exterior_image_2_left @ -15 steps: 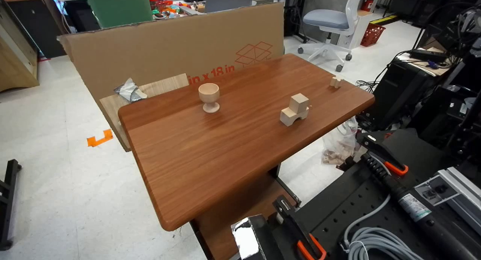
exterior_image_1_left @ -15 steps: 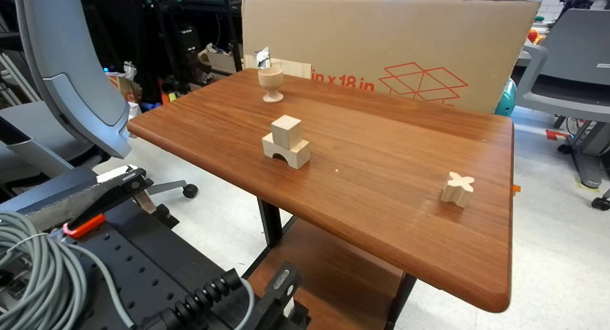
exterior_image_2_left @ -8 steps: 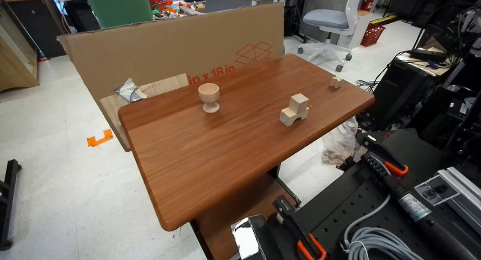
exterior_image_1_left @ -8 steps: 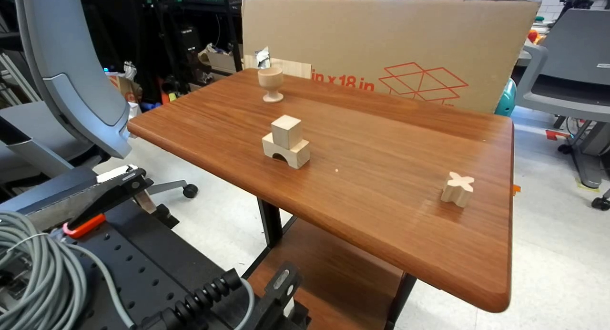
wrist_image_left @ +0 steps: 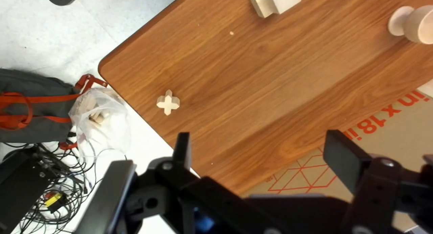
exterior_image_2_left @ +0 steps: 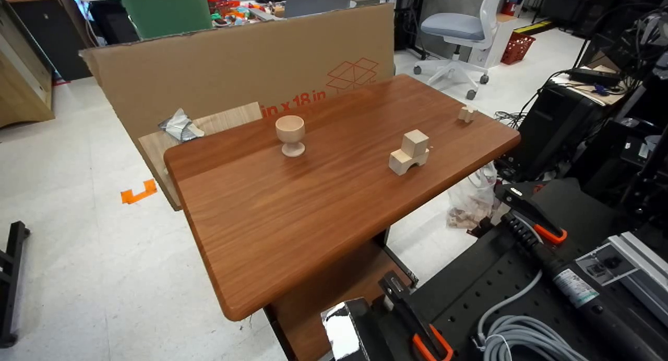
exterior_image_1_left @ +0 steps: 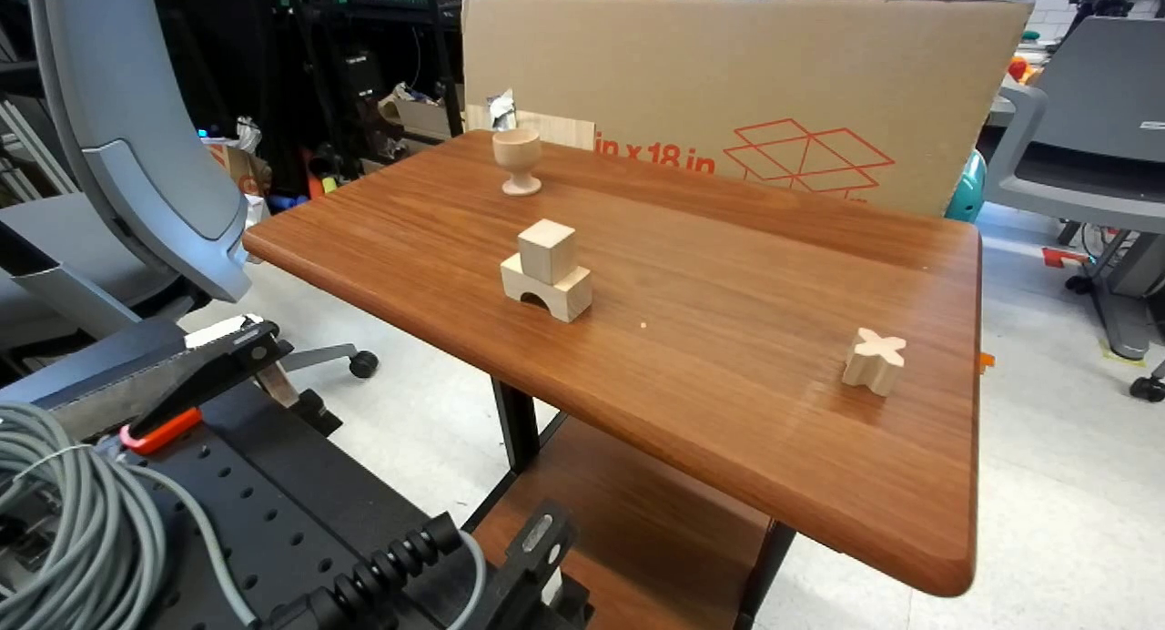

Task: Stack the toys

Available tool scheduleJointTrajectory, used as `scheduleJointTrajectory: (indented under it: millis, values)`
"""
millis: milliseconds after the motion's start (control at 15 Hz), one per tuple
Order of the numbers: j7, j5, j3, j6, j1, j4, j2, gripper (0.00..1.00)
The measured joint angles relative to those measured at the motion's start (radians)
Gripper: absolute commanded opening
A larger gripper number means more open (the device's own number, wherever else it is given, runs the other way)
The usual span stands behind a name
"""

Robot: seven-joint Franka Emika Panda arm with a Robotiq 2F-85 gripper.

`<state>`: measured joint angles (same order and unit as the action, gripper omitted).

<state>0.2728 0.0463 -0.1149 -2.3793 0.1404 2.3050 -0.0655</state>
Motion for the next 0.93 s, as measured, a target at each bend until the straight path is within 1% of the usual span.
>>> scheduleJointTrajectory:
  millis: [267, 467, 667, 800, 933]
  values:
    - [-0.099, 0.004, -0.038, -0.004, 0.01, -0.031, 0.047, 1.0]
    - [-0.241, 0.028, -0.06, 0.015, 0.02, -0.053, 0.073, 1.0]
    - [-0.407, 0.062, -0.072, 0.099, 0.033, -0.085, 0.097, 1.0]
    - [-0.511, 0.062, -0.077, 0.17, 0.044, -0.11, 0.118, 1.0]
    - [-0.59, 0.056, -0.082, 0.205, 0.054, -0.131, 0.147, 1.0]
